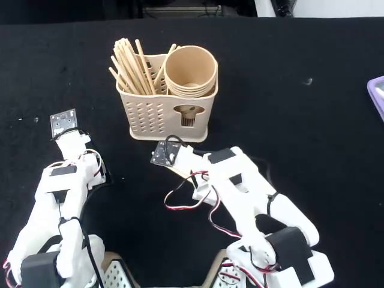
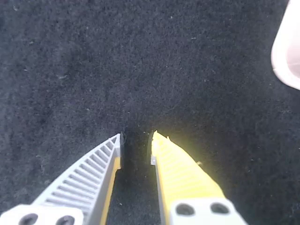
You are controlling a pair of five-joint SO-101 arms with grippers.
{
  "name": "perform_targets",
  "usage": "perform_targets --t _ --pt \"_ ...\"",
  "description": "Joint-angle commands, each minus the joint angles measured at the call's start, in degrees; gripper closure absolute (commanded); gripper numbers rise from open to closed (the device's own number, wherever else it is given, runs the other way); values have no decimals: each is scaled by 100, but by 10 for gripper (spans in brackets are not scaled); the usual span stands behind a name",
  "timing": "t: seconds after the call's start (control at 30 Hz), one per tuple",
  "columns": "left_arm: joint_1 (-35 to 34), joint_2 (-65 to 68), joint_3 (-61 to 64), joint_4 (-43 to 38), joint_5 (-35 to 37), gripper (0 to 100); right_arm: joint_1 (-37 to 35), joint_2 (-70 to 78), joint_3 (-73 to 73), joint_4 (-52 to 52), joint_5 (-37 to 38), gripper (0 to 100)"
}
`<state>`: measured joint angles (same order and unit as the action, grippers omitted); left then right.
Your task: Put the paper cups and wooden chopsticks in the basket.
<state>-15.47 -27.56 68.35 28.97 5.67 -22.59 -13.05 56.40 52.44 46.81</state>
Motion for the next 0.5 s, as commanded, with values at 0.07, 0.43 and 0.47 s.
perform_targets --t 0.07,0.43,0.47 --pt "75 9 -277 -70 -35 884 70 127 259 211 62 868" --pt "75 9 -277 -70 -44 884 9 -892 303 835 -246 988" --pt "75 9 -277 -70 -44 884 -18 -1226 303 976 -299 988"
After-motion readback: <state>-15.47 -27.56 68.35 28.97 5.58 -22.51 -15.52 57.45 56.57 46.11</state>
